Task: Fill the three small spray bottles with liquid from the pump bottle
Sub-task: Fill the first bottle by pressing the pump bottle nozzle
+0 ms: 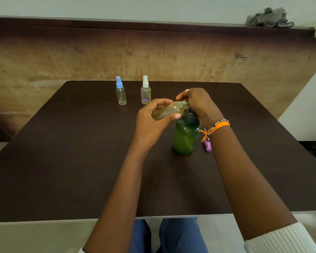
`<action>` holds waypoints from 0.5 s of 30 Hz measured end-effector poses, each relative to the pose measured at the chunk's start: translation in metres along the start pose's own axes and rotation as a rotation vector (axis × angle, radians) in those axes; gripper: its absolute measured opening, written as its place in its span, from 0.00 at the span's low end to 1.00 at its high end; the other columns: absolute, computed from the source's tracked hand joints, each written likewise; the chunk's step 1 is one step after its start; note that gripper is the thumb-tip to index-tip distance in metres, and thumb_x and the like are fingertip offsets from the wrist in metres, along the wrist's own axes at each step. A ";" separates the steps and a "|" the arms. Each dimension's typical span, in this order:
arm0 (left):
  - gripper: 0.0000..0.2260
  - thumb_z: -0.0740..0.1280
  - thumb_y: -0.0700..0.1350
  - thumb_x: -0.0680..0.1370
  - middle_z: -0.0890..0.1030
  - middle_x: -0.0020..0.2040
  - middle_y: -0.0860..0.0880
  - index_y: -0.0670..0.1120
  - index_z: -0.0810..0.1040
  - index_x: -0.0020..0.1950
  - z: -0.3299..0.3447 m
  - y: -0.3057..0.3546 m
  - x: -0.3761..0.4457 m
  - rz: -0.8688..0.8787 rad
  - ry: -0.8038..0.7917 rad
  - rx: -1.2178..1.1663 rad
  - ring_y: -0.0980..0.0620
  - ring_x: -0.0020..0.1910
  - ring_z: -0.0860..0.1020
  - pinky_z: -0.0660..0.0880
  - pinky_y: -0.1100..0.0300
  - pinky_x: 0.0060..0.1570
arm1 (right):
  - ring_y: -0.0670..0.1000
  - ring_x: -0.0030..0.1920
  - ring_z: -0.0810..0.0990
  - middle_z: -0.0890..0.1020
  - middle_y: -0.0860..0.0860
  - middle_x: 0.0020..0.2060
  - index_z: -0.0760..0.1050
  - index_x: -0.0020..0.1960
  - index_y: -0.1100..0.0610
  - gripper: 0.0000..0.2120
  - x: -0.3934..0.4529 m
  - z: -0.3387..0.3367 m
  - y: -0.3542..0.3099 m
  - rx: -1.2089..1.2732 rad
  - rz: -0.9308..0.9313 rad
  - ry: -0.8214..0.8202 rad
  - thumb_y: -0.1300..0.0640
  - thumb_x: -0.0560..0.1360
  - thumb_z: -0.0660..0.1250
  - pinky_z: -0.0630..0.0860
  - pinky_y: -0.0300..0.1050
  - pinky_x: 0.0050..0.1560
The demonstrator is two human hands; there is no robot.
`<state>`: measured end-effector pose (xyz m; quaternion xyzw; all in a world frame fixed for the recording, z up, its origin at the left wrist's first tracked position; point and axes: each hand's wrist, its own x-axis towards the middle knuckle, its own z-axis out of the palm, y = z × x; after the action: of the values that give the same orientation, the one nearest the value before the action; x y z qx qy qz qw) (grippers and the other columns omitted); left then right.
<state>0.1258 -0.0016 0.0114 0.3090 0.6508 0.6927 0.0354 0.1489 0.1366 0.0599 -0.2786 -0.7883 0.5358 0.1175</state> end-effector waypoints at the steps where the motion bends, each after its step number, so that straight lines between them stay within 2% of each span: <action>1: 0.14 0.76 0.38 0.68 0.82 0.46 0.55 0.46 0.80 0.51 0.001 -0.001 0.000 -0.004 0.002 -0.001 0.63 0.46 0.80 0.73 0.71 0.46 | 0.48 0.31 0.69 0.72 0.53 0.32 0.70 0.32 0.57 0.20 0.001 0.001 0.001 -0.054 -0.025 0.022 0.67 0.80 0.50 0.67 0.38 0.34; 4: 0.14 0.76 0.38 0.68 0.82 0.46 0.56 0.47 0.80 0.51 0.004 -0.002 -0.001 -0.012 -0.004 -0.005 0.62 0.47 0.80 0.74 0.69 0.47 | 0.46 0.32 0.68 0.71 0.51 0.33 0.69 0.31 0.56 0.21 0.002 0.002 0.004 -0.114 -0.062 0.059 0.70 0.79 0.50 0.67 0.37 0.35; 10: 0.14 0.75 0.38 0.68 0.82 0.47 0.54 0.44 0.80 0.53 0.003 0.002 -0.001 -0.005 -0.003 -0.011 0.64 0.46 0.79 0.74 0.71 0.46 | 0.49 0.31 0.70 0.74 0.53 0.33 0.74 0.33 0.57 0.20 -0.002 0.002 -0.001 0.038 0.033 0.013 0.60 0.81 0.52 0.68 0.40 0.34; 13: 0.14 0.75 0.37 0.68 0.81 0.47 0.54 0.44 0.80 0.52 0.004 0.003 -0.001 0.004 -0.001 -0.015 0.63 0.46 0.79 0.73 0.71 0.47 | 0.49 0.32 0.71 0.75 0.53 0.38 0.74 0.34 0.57 0.20 -0.004 0.003 0.001 0.121 0.035 0.017 0.61 0.81 0.52 0.69 0.41 0.35; 15: 0.14 0.75 0.38 0.68 0.82 0.46 0.54 0.45 0.80 0.52 0.006 0.001 -0.001 0.001 0.008 -0.015 0.63 0.46 0.79 0.74 0.70 0.47 | 0.50 0.33 0.72 0.75 0.54 0.38 0.74 0.34 0.57 0.20 -0.004 0.004 0.003 0.153 0.032 0.061 0.62 0.80 0.51 0.69 0.41 0.35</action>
<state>0.1294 0.0028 0.0123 0.3062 0.6456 0.6987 0.0349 0.1510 0.1317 0.0562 -0.2974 -0.7367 0.5875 0.1537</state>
